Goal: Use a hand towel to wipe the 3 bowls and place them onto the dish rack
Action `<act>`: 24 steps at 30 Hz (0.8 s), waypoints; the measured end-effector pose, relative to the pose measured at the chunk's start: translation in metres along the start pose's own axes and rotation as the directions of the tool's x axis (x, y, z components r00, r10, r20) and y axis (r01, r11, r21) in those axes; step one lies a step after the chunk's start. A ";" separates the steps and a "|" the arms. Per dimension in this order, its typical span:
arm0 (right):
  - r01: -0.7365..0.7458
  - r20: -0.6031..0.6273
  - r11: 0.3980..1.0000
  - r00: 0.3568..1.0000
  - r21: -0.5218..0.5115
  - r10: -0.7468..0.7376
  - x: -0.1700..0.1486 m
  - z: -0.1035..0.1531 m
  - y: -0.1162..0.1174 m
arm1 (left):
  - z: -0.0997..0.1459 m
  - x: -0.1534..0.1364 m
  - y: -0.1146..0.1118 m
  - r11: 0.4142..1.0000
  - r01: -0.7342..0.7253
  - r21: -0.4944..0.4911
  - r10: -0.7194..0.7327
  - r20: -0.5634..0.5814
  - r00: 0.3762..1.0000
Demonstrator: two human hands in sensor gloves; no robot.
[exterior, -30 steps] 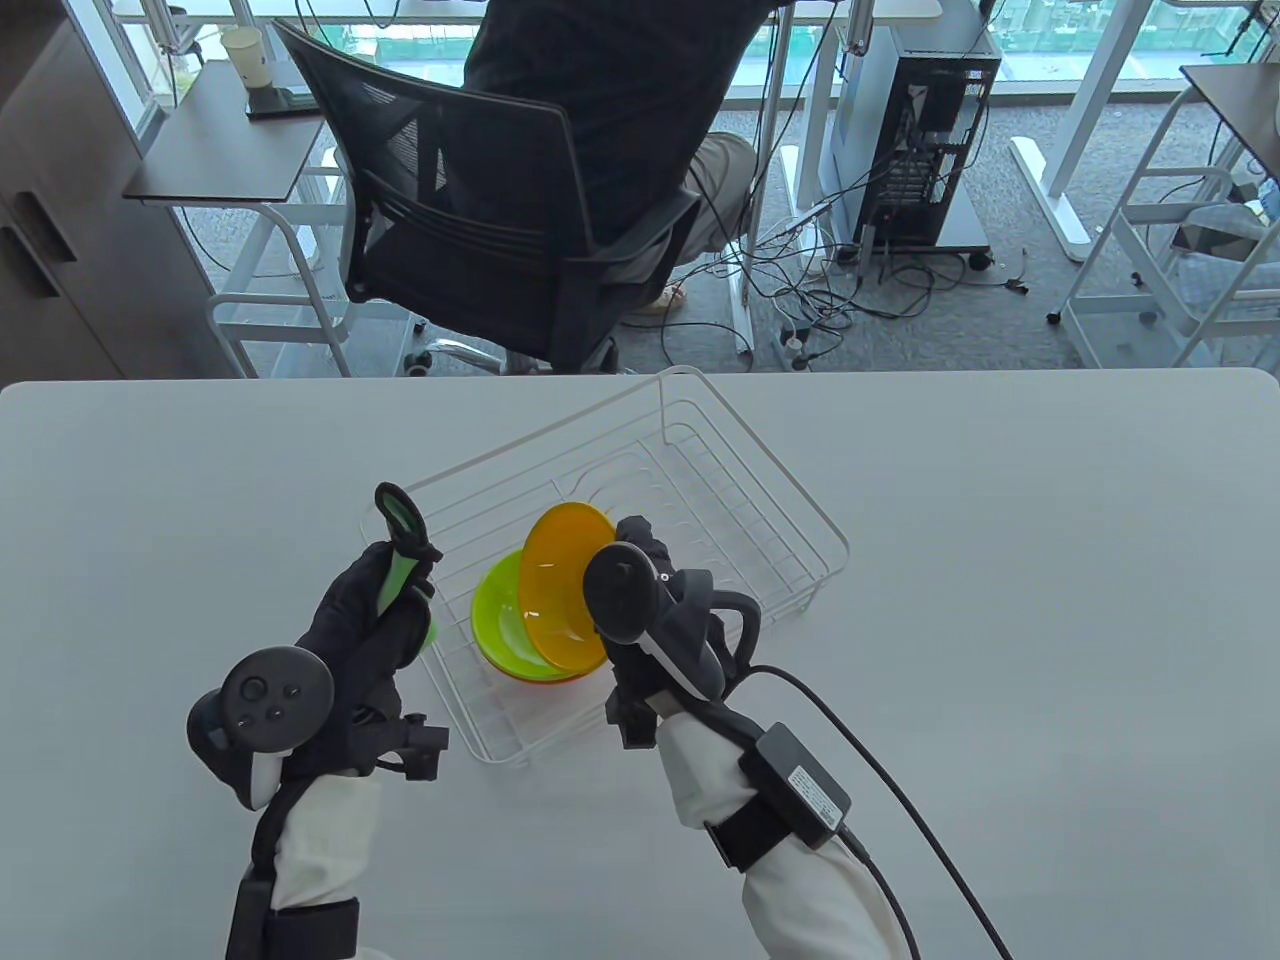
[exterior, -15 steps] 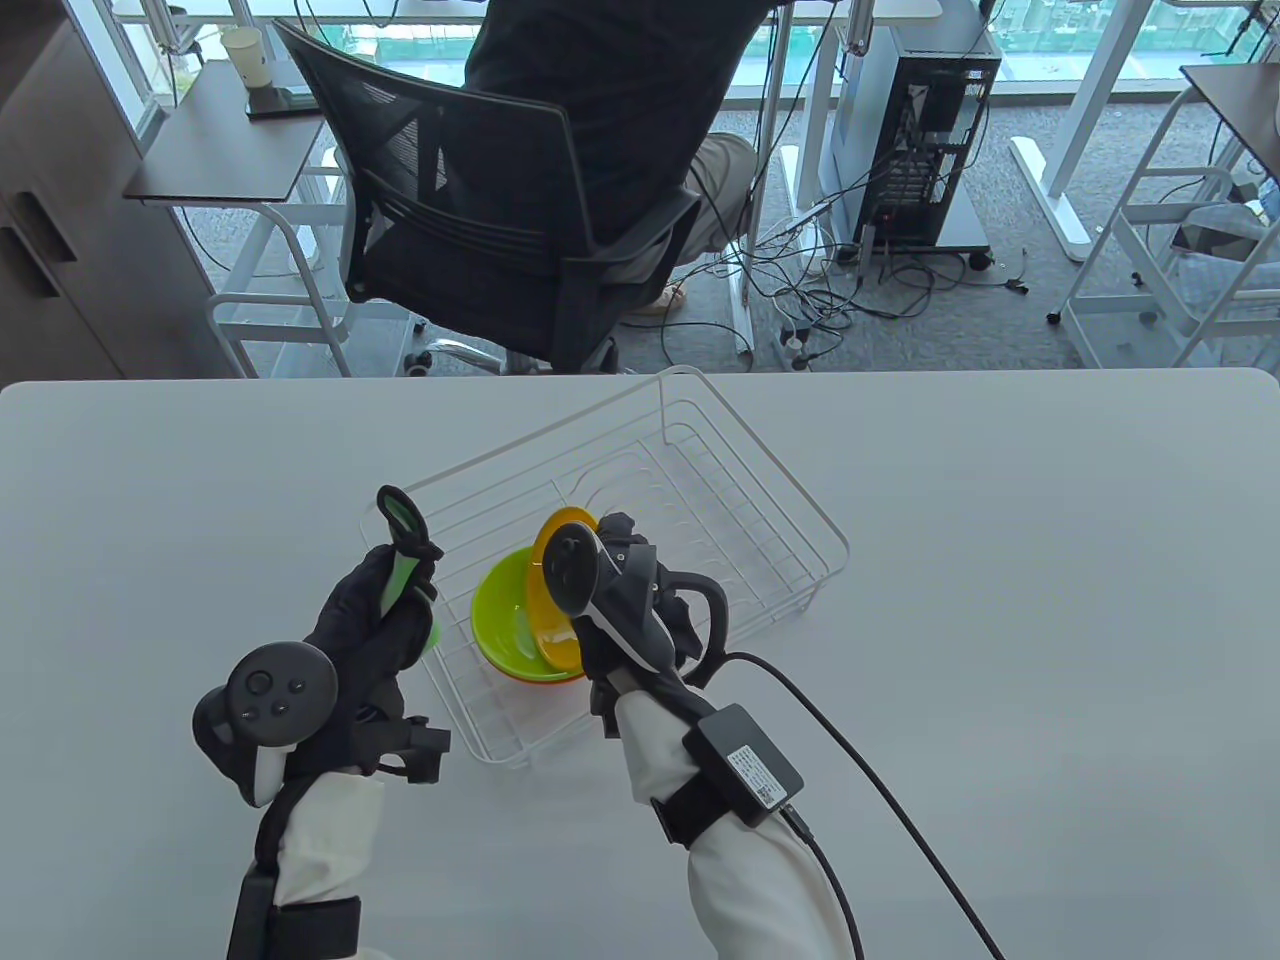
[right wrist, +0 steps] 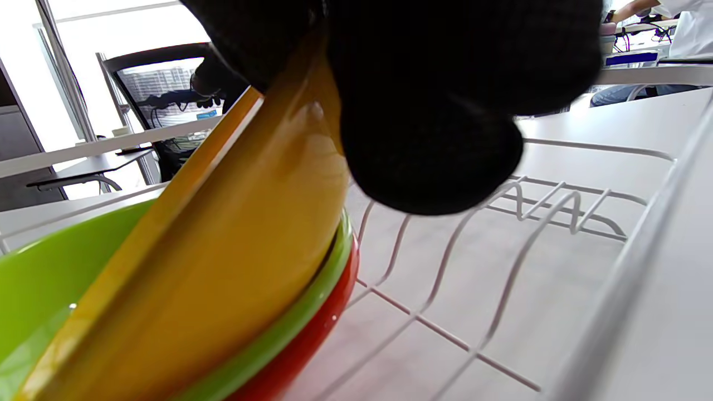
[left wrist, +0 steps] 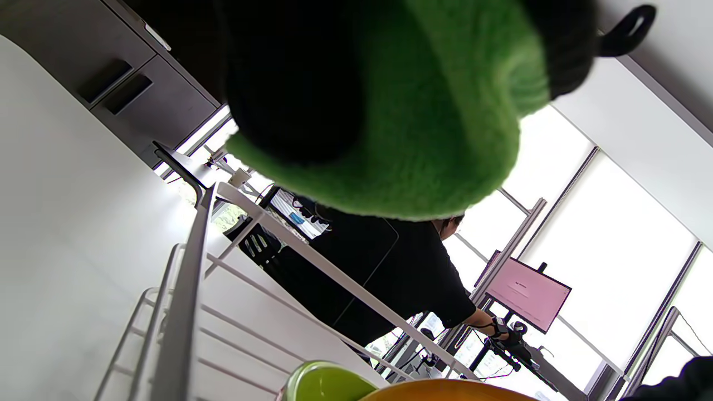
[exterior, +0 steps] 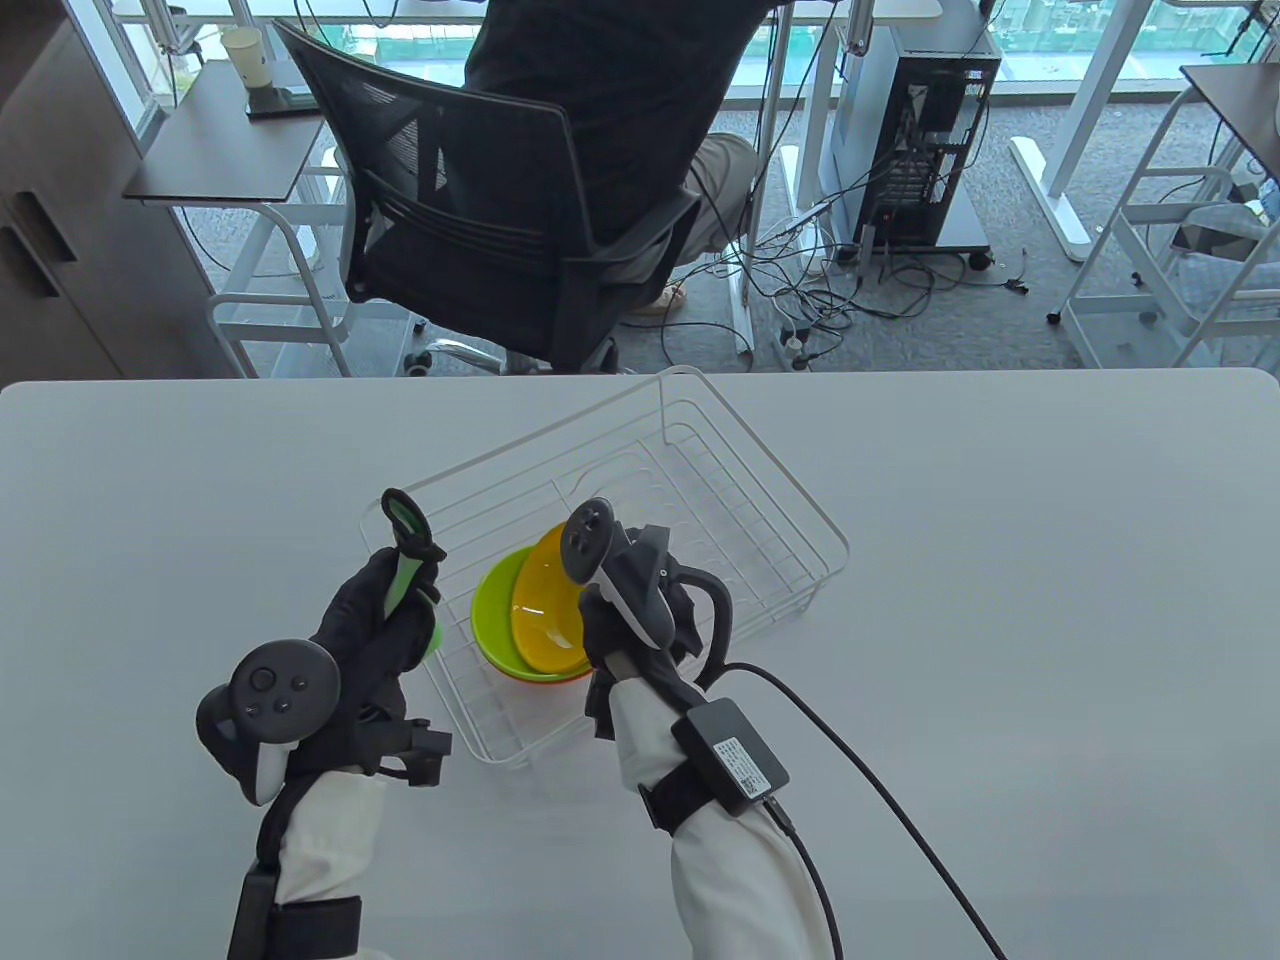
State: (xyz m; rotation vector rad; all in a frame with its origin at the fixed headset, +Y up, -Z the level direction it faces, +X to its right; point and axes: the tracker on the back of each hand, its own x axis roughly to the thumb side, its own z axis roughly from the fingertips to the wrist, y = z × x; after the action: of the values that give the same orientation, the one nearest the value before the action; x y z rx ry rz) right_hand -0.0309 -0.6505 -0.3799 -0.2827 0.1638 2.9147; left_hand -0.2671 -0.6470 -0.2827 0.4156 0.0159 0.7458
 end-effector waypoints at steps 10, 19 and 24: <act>-0.070 -0.072 0.994 0.994 0.090 0.076 -0.001 -0.012 0.011 | 0.000 -0.001 0.000 1.000 0.000 -0.008 0.000 -0.005 1.000; -0.109 -0.090 0.979 0.988 0.173 0.126 0.000 -0.018 0.023 | -0.001 -0.001 -0.002 1.000 -0.007 -0.020 0.006 -0.009 1.000; -0.095 -0.093 0.972 0.989 0.214 0.117 -0.001 -0.019 0.026 | -0.001 -0.001 -0.003 1.000 -0.006 -0.027 0.005 -0.015 1.000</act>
State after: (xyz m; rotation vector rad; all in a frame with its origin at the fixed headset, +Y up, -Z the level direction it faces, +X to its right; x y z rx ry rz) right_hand -0.0318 -0.6785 -0.3957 -0.4037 0.5133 2.9547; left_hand -0.2661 -0.6492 -0.2845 0.3843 0.0181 0.7538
